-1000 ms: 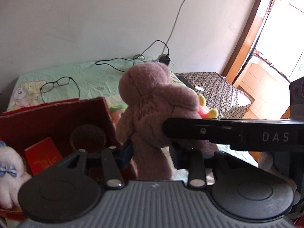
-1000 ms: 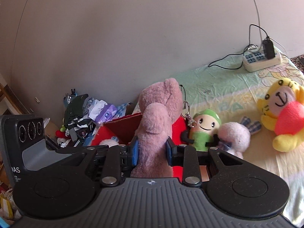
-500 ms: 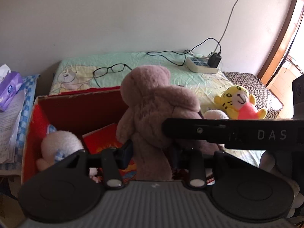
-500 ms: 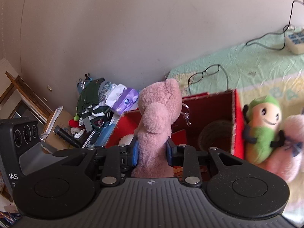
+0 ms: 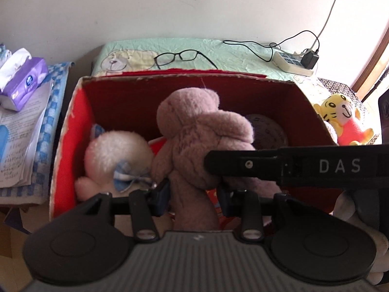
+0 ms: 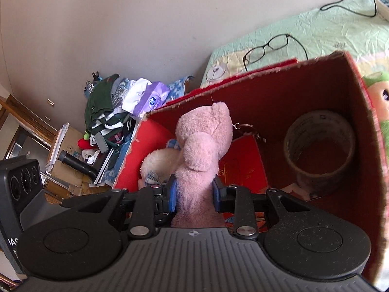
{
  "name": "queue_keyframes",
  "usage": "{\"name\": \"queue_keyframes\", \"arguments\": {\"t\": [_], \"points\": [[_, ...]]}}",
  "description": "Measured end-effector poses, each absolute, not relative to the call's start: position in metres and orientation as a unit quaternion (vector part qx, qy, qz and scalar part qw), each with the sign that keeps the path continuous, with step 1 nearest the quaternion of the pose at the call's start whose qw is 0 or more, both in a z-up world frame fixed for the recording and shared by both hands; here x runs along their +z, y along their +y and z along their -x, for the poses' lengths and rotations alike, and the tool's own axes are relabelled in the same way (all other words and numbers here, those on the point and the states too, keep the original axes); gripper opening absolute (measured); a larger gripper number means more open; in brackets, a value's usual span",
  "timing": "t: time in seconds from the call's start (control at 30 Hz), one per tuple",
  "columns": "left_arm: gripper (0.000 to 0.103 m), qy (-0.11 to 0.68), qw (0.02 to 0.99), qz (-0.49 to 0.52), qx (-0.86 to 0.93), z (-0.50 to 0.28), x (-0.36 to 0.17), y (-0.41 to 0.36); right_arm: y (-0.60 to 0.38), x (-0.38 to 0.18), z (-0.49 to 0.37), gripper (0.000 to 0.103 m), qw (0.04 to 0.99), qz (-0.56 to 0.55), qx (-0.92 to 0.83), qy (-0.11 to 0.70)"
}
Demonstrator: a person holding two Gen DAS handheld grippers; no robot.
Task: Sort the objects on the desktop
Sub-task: 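Carry the teddy bear with both tools over the red box, then lower the teddy bear into the box beside the white bunny, open both tools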
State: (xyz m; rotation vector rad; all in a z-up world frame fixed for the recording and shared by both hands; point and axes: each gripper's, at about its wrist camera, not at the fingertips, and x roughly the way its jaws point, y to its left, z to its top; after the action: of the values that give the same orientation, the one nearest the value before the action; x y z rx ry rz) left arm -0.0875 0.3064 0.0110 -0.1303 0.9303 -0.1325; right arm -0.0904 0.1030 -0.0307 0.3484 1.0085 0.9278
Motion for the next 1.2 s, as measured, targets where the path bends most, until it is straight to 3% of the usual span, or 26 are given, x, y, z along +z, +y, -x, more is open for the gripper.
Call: {"name": "queue_keyframes", "arguments": {"t": [0.37,0.53,0.9,1.03,1.1,1.2], "points": [[0.035,0.458,0.886,0.057,-0.055,0.084,0.0,0.314,0.117,-0.042,0.085,0.032,0.758,-0.141,0.411,0.486],[0.036,0.461,0.884,0.051,-0.057,0.083,-0.004,0.312,0.118,-0.045,0.081,0.039,0.758,-0.137,0.403,0.495],[0.039,0.462,0.883,0.059,-0.055,0.085,-0.004,0.315,0.102,-0.038,0.081,0.041,0.778,-0.133,0.379,0.483],[0.039,0.457,0.886,0.064,-0.051,0.089,-0.001,0.316,0.093,-0.04,0.078,0.036,0.783,-0.147,0.365,0.482],[0.039,0.455,0.887,0.063,-0.047,0.09,0.001,0.316,0.095,-0.042,0.076,0.027,0.781,-0.147,0.363,0.487],[0.039,0.452,0.889,0.058,-0.041,0.092,0.003,0.314,0.1,-0.046,0.075,0.026,0.774,-0.147,0.364,0.497]]}}
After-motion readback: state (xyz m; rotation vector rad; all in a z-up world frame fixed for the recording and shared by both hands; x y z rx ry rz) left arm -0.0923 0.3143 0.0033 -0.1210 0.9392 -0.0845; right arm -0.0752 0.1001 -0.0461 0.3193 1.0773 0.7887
